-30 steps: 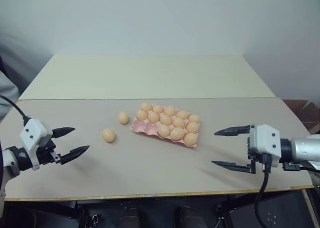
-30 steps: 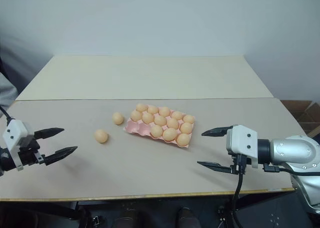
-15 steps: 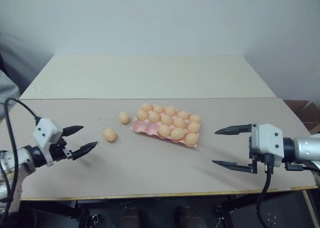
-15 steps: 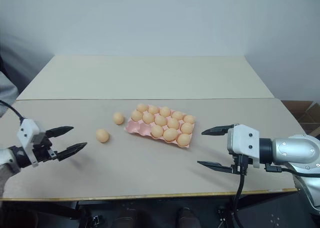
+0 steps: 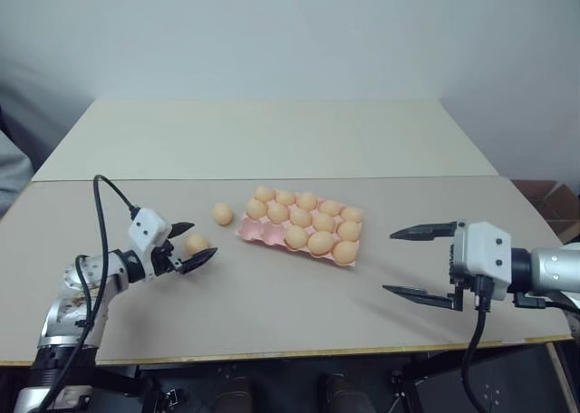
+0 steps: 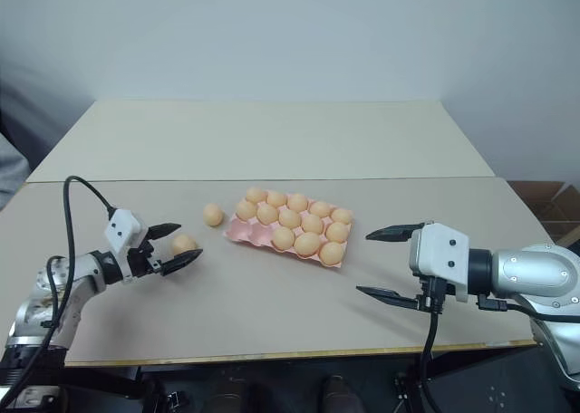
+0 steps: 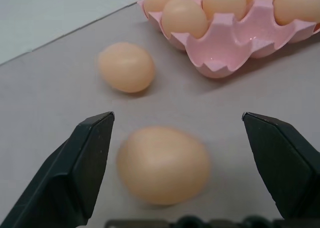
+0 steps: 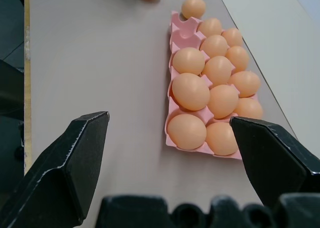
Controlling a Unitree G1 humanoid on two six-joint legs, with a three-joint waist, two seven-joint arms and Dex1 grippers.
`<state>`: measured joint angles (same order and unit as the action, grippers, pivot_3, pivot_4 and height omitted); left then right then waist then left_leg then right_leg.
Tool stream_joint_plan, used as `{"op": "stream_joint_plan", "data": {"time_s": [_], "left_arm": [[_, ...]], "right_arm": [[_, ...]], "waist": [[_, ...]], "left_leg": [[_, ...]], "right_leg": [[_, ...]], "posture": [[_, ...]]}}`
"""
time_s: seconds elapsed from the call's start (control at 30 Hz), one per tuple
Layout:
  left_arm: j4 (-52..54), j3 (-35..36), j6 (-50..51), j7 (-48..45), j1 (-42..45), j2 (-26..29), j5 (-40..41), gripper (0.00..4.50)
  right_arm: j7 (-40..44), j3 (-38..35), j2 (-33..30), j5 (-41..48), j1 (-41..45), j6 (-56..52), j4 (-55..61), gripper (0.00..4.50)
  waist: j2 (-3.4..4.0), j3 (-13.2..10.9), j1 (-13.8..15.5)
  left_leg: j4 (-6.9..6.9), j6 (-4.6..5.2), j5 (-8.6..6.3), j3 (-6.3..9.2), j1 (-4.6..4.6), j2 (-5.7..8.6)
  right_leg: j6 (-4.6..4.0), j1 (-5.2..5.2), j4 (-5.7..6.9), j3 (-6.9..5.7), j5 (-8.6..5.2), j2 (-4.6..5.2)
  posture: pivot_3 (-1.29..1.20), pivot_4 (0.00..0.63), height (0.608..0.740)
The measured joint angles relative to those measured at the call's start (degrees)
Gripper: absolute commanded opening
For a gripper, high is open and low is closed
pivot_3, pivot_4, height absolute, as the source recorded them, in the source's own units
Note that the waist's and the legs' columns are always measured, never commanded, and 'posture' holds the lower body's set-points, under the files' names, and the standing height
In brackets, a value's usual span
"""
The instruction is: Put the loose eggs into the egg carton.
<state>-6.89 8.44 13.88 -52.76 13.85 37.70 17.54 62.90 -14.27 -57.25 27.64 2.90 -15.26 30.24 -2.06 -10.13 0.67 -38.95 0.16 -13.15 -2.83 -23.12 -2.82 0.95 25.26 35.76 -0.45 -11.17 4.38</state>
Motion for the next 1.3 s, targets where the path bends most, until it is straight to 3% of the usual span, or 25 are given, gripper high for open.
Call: {"op": "stream_joint_plan", "data": {"time_s": [0.23,0.33,0.47,0.5,0.9,1.07,1.3], "left_arm": [[-3.23,-2.01,-1.35,0.67,0.87,-0.43,-1.99,4.47],[-4.53,-2.2,-1.47,1.38,1.83,-0.89,-2.56,3.84],[-4.8,-2.46,-1.25,1.08,1.88,-0.88,-2.69,2.6],[-4.75,-2.47,-1.05,0.85,1.89,-0.84,-2.68,2.52],[-0.7,-2.69,0.27,-2.44,1.89,-0.51,1.05,2.51],[4.91,-3.59,1.65,-3.7,4.4,-3.26,4.53,2.51],[-0.48,-9.94,0.44,-4.87,13.77,-8.64,2.62,2.51]], "right_arm": [[-0.65,-0.54,0.0,-0.02,-1.02,-0.19,0.24,4.5],[-0.92,-0.54,0.0,-0.26,-1.05,-0.19,0.26,4.5],[-1.22,-0.54,0.0,-0.47,-1.04,-0.19,0.26,4.5],[-1.27,-0.54,0.0,-0.47,-1.04,-0.19,0.25,4.5],[-2.05,-0.54,0.0,-0.69,-1.19,-0.19,0.28,4.5],[-2.33,-0.54,0.0,-1.32,-1.2,-0.19,0.31,4.5],[-2.05,-3.03,-0.59,-0.81,-2.38,-1.65,3.05,4.5]], "waist": [[-0.01,0.0,0.02],[-0.01,0.0,0.02],[-0.01,0.0,-0.03],[-0.01,0.0,0.0],[-0.01,0.0,0.0],[-0.01,0.0,0.23],[-0.03,0.01,0.13]], "left_leg": [[-0.01,0.0,0.0,0.01,0.02,0.0],[-0.01,0.0,0.0,0.01,0.01,0.01],[0.0,0.0,0.0,0.0,0.01,0.01],[0.0,0.0,0.0,0.0,0.01,0.01],[-0.01,0.0,0.0,0.0,-0.01,0.01],[-0.04,0.0,0.0,0.01,-0.02,0.05],[-0.07,0.02,0.01,0.04,-0.02,0.08]], "right_leg": [[-0.06,-0.02,0.01,0.0,-0.04,0.0],[-0.03,-0.02,0.01,0.0,-0.02,0.01],[-0.01,-0.01,0.01,0.01,0.0,0.01],[-0.01,-0.01,0.01,0.01,-0.01,0.01],[-0.04,-0.01,0.0,0.01,-0.02,0.02],[-0.02,-0.04,0.0,0.01,-0.01,0.02],[0.17,-0.08,0.02,0.01,0.1,-0.01]], "posture": [[0.0,0.15,0.74],[0.0,0.15,0.74],[0.0,0.15,0.74],[0.0,0.15,0.74],[0.0,0.15,0.74],[0.0,0.15,0.74],[0.0,0.15,0.74]]}}
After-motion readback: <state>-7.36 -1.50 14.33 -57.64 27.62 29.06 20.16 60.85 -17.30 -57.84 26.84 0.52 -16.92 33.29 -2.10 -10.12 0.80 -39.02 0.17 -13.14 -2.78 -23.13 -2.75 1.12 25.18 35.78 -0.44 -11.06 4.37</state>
